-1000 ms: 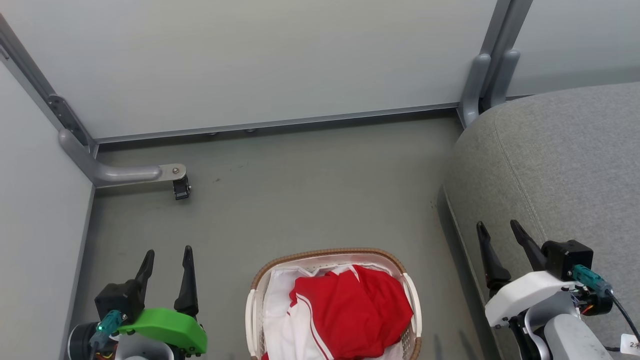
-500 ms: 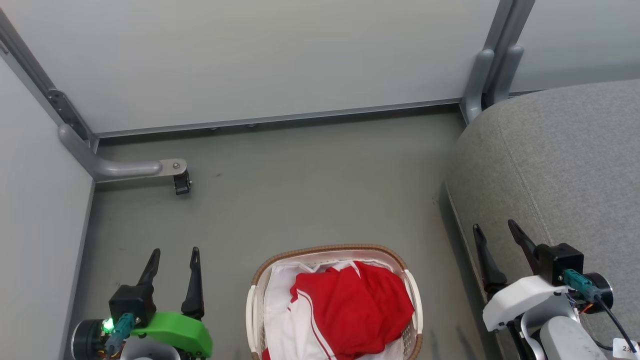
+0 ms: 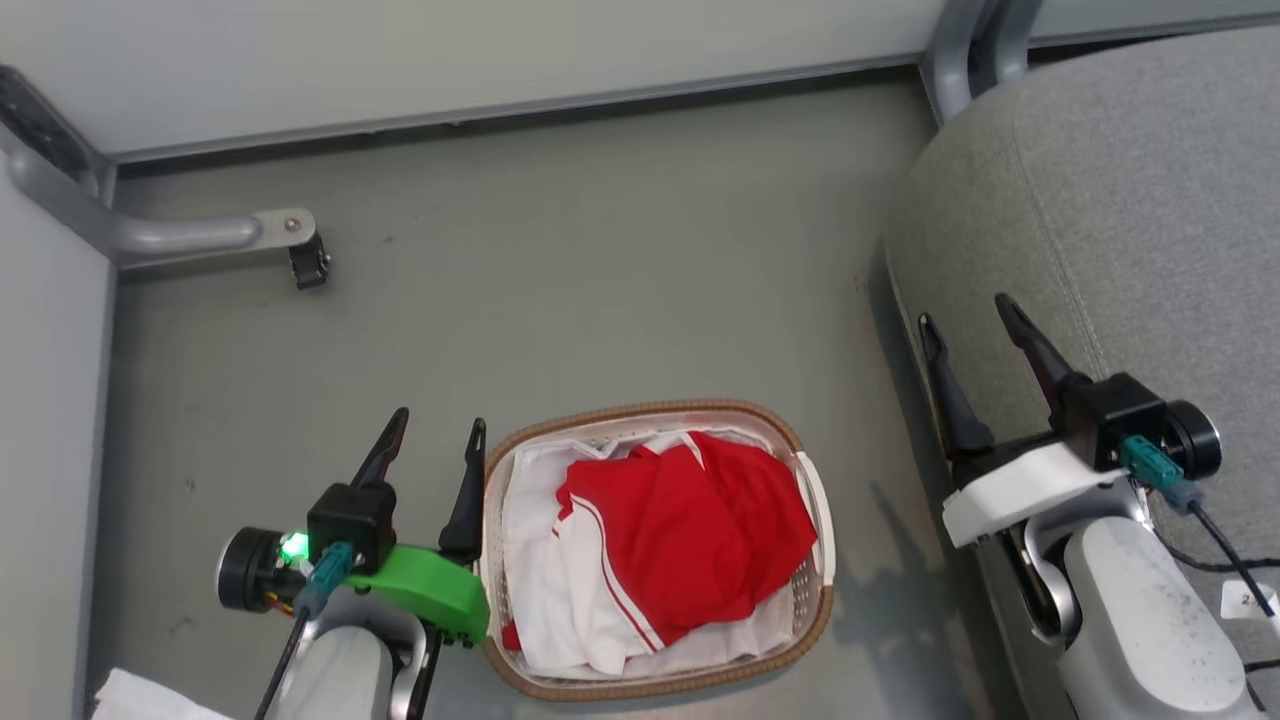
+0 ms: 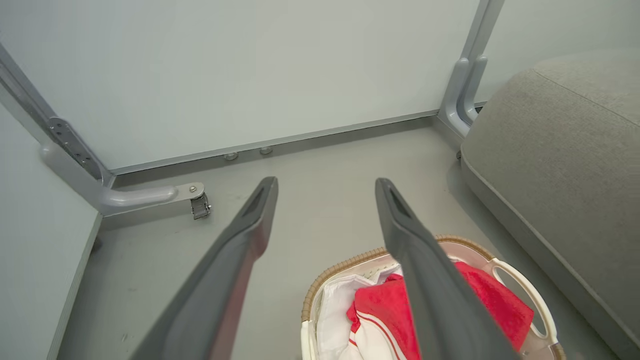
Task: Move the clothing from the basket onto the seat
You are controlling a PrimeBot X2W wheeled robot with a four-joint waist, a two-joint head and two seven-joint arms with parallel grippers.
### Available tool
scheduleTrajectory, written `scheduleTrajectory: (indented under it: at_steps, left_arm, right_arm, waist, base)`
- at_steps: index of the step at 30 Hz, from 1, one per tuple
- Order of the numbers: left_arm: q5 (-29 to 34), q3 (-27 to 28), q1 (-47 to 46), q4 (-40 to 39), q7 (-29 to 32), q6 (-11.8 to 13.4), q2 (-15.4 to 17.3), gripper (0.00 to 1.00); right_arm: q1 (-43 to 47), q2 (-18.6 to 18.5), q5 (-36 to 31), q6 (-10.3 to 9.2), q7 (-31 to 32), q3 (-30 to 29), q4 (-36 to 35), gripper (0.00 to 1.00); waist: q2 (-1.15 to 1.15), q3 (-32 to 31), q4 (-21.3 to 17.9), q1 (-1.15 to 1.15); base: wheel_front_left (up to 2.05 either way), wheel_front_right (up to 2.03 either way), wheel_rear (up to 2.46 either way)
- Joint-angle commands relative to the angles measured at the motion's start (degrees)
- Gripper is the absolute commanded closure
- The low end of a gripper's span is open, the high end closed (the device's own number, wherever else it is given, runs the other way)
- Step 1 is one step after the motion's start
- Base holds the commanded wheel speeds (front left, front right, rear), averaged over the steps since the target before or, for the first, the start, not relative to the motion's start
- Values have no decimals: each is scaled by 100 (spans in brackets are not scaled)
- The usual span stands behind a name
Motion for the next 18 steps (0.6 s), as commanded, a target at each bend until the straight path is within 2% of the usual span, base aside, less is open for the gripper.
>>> scheduleTrajectory:
  at_steps: [1, 11, 18]
  left_arm:
    - [-24, -61, -227, 61, -19, -19, 22, 0]
    - [21, -638, -963, 719, -12, -19, 22, 0]
    - [5, -772, -1411, 1304, -12, -18, 47, 0]
  right_arm:
    - [-177, -18, 10, -4, -24, 43, -91, 0]
    - [-811, 82, 99, -4, -24, 273, -655, 0]
    - [-1120, 209, 74, -5, -24, 444, -921, 0]
  waist:
    - [0, 708, -304, -1]
    - [0, 1697, -726, -1]
    - [0, 2275, -1023, -1]
  base:
    - [0, 0, 0]
    - [0, 0, 0]
    - [0, 0, 0]
